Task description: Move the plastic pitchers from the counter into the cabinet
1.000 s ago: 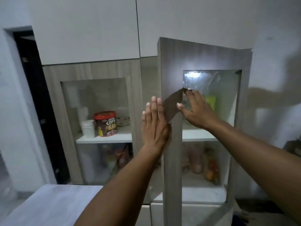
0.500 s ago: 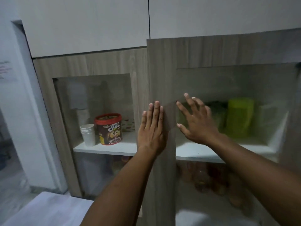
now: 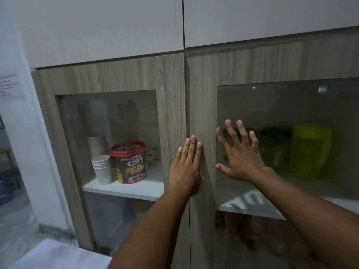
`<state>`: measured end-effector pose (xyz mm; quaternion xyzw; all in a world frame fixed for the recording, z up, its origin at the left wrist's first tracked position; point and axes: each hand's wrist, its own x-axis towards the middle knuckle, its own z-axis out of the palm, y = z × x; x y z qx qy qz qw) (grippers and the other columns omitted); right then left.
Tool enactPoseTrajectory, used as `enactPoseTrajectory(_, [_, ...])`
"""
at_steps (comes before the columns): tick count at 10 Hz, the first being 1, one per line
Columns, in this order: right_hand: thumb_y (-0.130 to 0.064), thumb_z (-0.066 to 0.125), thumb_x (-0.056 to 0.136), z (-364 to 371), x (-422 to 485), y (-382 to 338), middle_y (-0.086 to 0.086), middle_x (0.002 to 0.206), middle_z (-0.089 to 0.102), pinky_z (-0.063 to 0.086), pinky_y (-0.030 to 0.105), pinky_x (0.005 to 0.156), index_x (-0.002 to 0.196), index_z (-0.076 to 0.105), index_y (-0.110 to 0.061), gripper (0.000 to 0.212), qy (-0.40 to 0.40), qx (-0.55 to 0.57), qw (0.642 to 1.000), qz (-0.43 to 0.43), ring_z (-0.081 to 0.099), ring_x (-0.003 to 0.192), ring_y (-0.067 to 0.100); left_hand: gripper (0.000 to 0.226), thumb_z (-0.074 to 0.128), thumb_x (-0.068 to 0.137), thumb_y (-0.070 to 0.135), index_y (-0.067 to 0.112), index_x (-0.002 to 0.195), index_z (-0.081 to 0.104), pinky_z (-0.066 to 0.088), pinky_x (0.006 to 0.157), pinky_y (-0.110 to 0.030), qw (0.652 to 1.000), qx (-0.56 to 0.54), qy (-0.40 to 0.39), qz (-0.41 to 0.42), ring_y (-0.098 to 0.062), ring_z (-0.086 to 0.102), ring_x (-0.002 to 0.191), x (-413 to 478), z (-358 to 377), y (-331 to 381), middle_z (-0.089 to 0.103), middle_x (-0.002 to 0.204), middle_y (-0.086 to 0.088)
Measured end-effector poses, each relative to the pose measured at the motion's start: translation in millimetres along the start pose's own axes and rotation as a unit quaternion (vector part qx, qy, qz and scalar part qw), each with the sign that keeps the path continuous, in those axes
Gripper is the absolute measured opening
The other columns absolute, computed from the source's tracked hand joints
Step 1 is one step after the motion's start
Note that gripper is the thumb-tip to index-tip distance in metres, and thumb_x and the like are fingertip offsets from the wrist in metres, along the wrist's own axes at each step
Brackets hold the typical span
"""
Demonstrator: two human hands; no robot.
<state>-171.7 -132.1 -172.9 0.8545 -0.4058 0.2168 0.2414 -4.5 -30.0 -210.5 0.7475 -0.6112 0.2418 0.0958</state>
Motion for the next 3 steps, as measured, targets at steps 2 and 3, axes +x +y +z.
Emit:
enactPoseTrajectory(2, [-0.074,0.051,0.079,-34.2,-8.9,-5.1,0.006,0.158,-0.04,0.003,0.061,0.119,0.154,-0.019,-0.032,0.111,-0.072,0.015,0.997,0.0,-0.03,0.147,0.036,0.105,0.062,0.093,0.042,0.015,0.16,-0.014,0.001,0.127,-0.044,0.997,-0.043,-0.061,0.017,-0.03,-0.017,0.155,-10.6,-30.5,0.5,-0.03,0.165,-0.013])
enactPoseTrajectory(3, [-0.062,0.06,0.082,-66.9,-15.2,-7.9,0.004,0.168,-0.01,0.016,0.059,0.119,0.157,0.0,-0.036,0.1,-0.115,0.095,0.989,-0.003,-0.006,0.154,0.032,0.101,0.064,0.093,0.038,0.021,0.161,-0.009,0.016,0.125,-0.047,0.992,-0.087,-0.088,0.036,-0.034,0.008,0.156,-22.1,-56.8,3.3,-0.015,0.17,-0.011])
